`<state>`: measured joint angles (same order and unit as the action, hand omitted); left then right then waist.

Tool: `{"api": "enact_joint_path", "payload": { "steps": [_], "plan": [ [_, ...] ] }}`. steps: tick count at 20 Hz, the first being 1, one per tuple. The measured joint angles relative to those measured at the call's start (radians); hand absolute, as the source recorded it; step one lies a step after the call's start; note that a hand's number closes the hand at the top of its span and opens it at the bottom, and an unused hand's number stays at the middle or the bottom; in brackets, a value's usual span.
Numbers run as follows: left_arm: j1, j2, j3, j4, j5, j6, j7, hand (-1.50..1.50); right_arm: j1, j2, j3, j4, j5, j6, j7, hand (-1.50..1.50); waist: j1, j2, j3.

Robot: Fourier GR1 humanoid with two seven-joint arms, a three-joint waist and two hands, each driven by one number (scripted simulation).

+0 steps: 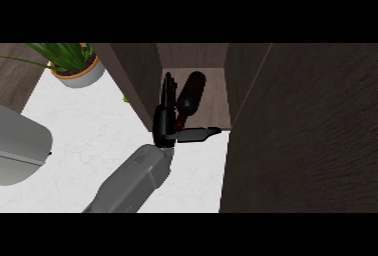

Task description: Pick up the wine, place it into the cabinet and close the cabinet

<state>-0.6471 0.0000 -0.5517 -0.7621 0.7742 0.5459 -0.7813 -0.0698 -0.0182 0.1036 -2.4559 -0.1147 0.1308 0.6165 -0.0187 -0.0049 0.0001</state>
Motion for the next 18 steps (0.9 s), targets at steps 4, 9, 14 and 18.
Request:
{"api": "enact_joint_path", "payload": {
  "steps": [4,9,14,18],
  "plan": [
    [0.096,0.000,-0.080,-0.173,-0.033,0.090,0.035,-1.50,0.010,-0.009,-0.012,-0.006,0.003,-0.005,0.002,-1.50,0.012,0.000,0.000],
    [0.223,0.012,-0.149,-0.394,-0.091,0.164,0.081,-1.50,-0.003,-0.017,-0.019,-0.011,0.006,-0.016,0.023,-1.50,0.020,0.000,0.000],
    [0.368,0.072,-0.215,-0.627,-0.159,0.248,0.142,-1.50,0.006,-0.028,-0.045,-0.005,0.006,-0.005,0.002,-1.50,0.024,0.000,0.000],
    [0.461,0.122,-0.252,-0.785,-0.220,0.309,0.192,-1.50,-0.007,-0.023,-0.042,0.004,0.009,-0.010,-0.001,-1.50,0.024,0.001,0.000]
  ]
}}
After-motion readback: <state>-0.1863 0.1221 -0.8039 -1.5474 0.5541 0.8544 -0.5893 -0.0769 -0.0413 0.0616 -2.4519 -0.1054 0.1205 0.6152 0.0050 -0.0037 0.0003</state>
